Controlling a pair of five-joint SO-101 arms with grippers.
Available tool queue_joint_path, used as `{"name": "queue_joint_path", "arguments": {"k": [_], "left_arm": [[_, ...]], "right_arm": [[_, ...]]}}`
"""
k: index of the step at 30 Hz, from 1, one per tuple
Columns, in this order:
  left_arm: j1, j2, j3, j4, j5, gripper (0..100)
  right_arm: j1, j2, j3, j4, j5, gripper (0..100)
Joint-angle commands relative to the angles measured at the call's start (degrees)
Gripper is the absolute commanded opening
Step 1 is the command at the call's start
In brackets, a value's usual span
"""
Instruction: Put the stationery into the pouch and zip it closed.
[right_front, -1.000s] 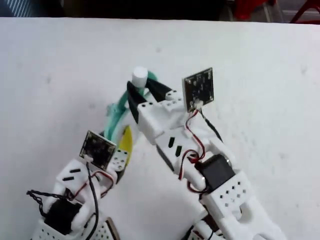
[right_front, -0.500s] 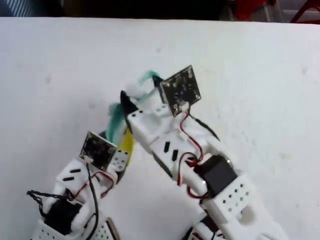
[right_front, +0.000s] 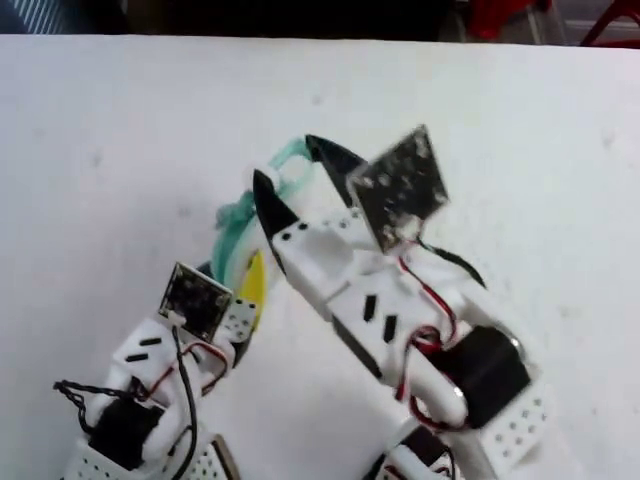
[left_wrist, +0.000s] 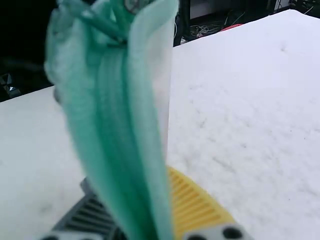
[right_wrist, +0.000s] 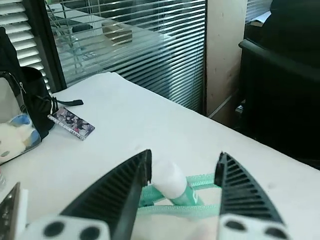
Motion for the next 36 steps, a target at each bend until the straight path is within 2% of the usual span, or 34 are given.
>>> {"name": "queue_joint_path", "arguments": {"k": [1,2,3,4,6,10,18,28,33,36], "left_arm": [[0.7,-0.9,-1.0,-2.4,-0.9,2],[0.7,-0.9,-0.8,-2.4,-0.9,2],[0.7,-0.9,-0.4,-2.6,-0.9,2],[0.7,-0.9,-0.1,-2.8,-0.9,2],[0.7,-0.9,0.1,-2.8,-0.9,2],[0.7,-0.9,0.0,-2.8,-0.9,2],[0.7,-0.9,-0.1,-2.8,-0.9,2],[0.7,-0.9,-0.3,-2.8,-0.9,3],[0.6,-0.9,0.1,-2.4,-0.4,15],[-1.1,-0.9,0.1,-2.4,-0.4,16]], "right_arm": [[-2.0,1.5,-2.5,1.4,0.8,9.6],[-3.1,1.5,-2.5,1.6,0.9,2.3],[-4.0,1.5,-2.5,1.8,2.0,0.5],[-4.9,1.5,-2.5,2.2,3.8,3.6],[-6.8,1.7,-2.3,2.2,6.3,1.5],[-7.2,3.0,-1.6,1.5,6.8,1.8],[3.6,9.8,-1.6,-4.2,6.8,1.8],[4.3,6.1,-4.1,-5.3,6.8,1.8],[6.6,6.2,-4.7,-5.0,7.0,1.8],[6.9,5.6,-5.7,-2.1,6.9,5.6]]}}
